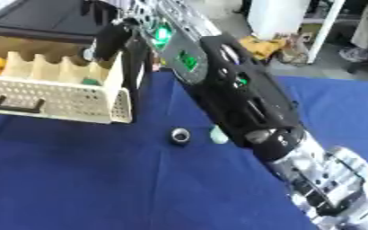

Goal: Pick up objects from table and place into drawer.

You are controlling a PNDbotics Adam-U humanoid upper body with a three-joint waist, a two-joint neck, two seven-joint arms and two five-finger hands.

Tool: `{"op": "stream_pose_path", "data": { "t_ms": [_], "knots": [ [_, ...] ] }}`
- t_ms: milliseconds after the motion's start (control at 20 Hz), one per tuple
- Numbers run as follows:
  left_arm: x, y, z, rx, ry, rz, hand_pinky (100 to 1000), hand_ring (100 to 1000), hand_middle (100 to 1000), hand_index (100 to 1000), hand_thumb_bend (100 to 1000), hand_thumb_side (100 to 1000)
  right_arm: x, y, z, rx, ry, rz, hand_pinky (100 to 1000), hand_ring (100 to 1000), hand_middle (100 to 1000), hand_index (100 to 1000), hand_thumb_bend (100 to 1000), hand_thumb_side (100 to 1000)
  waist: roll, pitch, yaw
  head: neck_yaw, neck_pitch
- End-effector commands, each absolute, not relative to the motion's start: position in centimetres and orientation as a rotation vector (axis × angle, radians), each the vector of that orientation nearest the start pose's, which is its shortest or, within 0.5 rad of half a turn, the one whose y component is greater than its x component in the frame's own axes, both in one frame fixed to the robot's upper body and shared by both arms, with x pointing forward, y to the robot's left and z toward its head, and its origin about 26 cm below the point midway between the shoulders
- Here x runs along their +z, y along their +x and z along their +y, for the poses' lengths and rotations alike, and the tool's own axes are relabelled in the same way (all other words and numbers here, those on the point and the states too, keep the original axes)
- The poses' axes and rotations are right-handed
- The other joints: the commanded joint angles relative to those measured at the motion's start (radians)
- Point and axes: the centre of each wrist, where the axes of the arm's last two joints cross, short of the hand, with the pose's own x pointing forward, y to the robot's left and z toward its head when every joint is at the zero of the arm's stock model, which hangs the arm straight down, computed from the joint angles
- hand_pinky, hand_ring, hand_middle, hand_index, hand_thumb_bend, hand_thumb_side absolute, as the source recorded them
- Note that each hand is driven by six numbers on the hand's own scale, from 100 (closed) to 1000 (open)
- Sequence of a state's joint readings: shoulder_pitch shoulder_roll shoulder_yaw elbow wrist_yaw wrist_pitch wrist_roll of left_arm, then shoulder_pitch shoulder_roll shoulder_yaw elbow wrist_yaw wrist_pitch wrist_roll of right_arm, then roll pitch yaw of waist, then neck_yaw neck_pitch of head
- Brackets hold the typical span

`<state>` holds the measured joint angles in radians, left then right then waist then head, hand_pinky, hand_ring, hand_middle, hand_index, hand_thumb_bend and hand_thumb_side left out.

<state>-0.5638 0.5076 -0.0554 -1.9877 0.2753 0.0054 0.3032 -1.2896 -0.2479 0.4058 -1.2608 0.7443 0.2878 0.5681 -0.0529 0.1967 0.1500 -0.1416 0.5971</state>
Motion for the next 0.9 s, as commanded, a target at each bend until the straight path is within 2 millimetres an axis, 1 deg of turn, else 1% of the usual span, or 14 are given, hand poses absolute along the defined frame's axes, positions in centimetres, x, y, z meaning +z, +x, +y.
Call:
{"op": "stream_pose_path", "data": {
  "t_ms": [50, 250, 400, 450, 500, 700, 900],
  "knots": [
    [29.2, 30.8, 24.6, -0.156, 0.026, -2.522, 141, 100, 105, 725, 172, 1000, 36.7, 41.2, -6.3, 1.518, -0.84, -1.75, 557, 680, 680, 853, 492, 345, 0.005, -0.014, 0.003, -0.003, 0.004],
    [29.1, 30.8, 24.6, -0.156, 0.028, -2.521, 141, 100, 105, 724, 170, 1000, 37.0, 41.1, -6.5, 1.495, -0.847, -1.784, 552, 670, 670, 847, 486, 349, 0.007, -0.014, 0.0, 0.0, 0.007],
    [29.1, 30.8, 24.7, -0.159, 0.033, -2.521, 144, 100, 105, 724, 168, 1000, 38.0, 40.5, -7.1, 1.44, -0.839, -1.844, 546, 658, 659, 842, 482, 366, 0.01, -0.014, -0.003, 0.004, 0.009],
    [29.1, 30.8, 24.7, -0.16, 0.037, -2.522, 145, 100, 104, 724, 167, 1000, 38.5, 40.2, -7.5, 1.411, -0.837, -1.873, 543, 650, 652, 834, 383, 453, 0.011, -0.014, -0.004, 0.007, 0.012],
    [29.1, 30.8, 24.8, -0.161, 0.043, -2.525, 146, 100, 104, 724, 166, 1000, 39.2, 39.8, -8.1, 1.376, -0.838, -1.909, 540, 646, 644, 826, 478, 388, 0.013, -0.014, -0.006, 0.01, 0.015],
    [29.1, 30.8, 24.9, -0.163, 0.07, -2.537, 153, 100, 105, 723, 160, 1000, 41.4, 38.2, -10.7, 1.219, -0.852, -2.031, 510, 613, 611, 781, 467, 408, 0.021, -0.012, -0.017, 0.025, 0.023],
    [29.2, 30.7, 25.2, -0.181, 0.127, -2.557, 172, 100, 109, 727, 144, 1000, 42.4, 36.7, -13.4, 1.078, -0.863, -2.121, 496, 599, 599, 763, 457, 393, 0.031, -0.01, -0.027, 0.039, 0.03]
  ]
}}
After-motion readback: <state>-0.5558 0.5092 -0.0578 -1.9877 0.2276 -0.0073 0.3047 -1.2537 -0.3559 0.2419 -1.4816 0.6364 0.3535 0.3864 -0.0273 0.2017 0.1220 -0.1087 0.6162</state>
